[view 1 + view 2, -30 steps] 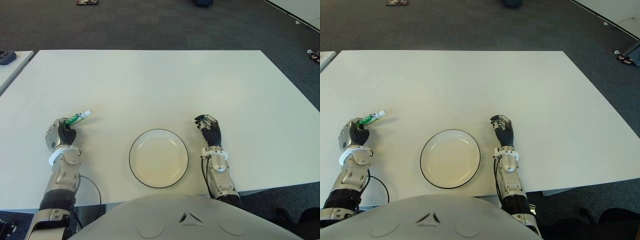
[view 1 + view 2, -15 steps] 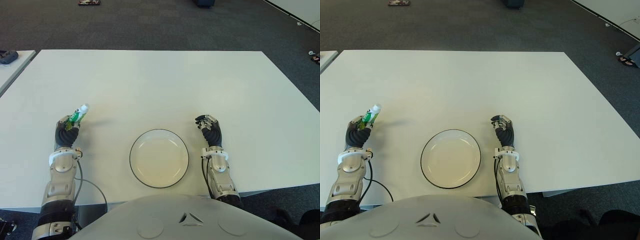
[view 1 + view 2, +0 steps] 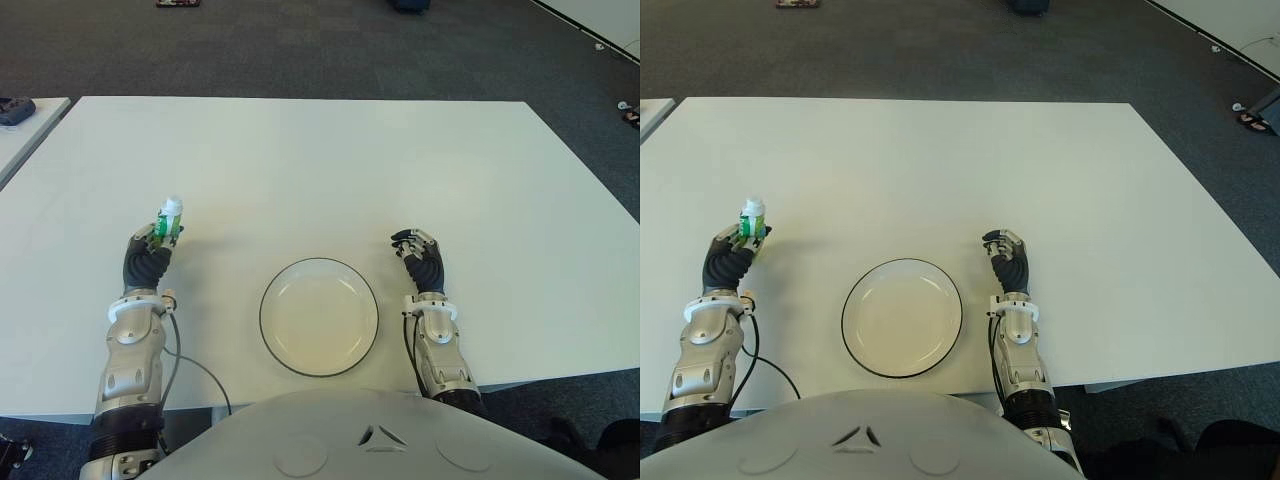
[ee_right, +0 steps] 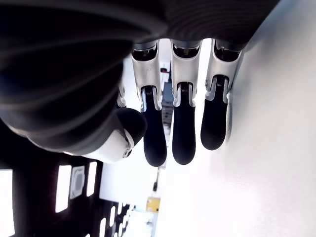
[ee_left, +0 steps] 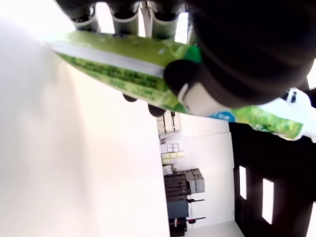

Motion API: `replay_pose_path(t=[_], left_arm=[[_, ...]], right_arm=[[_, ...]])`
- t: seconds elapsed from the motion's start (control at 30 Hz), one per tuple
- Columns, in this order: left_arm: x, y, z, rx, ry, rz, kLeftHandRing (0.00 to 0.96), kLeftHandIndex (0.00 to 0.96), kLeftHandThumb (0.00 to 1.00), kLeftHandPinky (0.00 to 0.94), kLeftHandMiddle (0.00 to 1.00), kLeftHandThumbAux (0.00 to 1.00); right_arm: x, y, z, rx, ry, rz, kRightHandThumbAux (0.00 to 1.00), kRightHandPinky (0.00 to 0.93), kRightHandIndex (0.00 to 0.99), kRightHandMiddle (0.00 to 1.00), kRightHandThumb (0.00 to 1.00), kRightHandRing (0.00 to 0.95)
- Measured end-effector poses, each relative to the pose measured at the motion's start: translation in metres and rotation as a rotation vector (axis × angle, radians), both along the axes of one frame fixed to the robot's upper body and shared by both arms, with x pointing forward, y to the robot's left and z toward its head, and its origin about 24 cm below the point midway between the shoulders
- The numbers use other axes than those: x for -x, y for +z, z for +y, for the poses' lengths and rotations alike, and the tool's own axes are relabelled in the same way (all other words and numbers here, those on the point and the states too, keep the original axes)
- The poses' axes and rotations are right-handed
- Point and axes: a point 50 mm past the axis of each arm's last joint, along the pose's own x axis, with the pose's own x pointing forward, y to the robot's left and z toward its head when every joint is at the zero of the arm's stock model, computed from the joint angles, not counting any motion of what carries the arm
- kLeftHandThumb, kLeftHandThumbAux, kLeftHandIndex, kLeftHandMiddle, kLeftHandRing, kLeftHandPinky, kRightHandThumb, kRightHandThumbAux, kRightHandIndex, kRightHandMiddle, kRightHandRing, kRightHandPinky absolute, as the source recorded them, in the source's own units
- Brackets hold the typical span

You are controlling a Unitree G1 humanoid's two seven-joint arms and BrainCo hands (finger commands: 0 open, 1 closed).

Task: Put the toothpaste on the table into the plate.

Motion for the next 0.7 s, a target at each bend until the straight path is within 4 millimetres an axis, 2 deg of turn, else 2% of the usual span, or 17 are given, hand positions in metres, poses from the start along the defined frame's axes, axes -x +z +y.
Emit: replay_pose_path(t=[0.2,0.43,0.53,0.7], left_arm=[[-0.006,0.01,-0.004,-0.005,-0.035,-0.056,0.863,0.444,0.745,0.843,0.872,0.698],[-0.009,0.02,-0.019,-0.005,-0.147,-0.133,0.866,0.444,0.744,0.826,0.875,0.698],[-0.008,0.025,-0.031,-0.012,-0.198,-0.174,0.869,0.444,0.743,0.813,0.878,0.698],[-0.009,0.037,-0.058,-0.162,-0.338,-0.243,0.874,0.443,0.744,0.804,0.883,0.698]], right_arm=[[0.0,0.0,0.0,0.0,0.001,-0.001,0.728,0.45,0.428,0.461,0.708,0.446],[0.001,0.0,0.001,0.0,0.001,-0.001,0.729,0.451,0.428,0.456,0.708,0.442],[0.001,0.0,0.001,-0.001,0.001,-0.001,0.729,0.46,0.427,0.458,0.707,0.447],[0.001,0.0,0.001,-0.002,0.001,-0.001,0.73,0.462,0.426,0.461,0.707,0.452]])
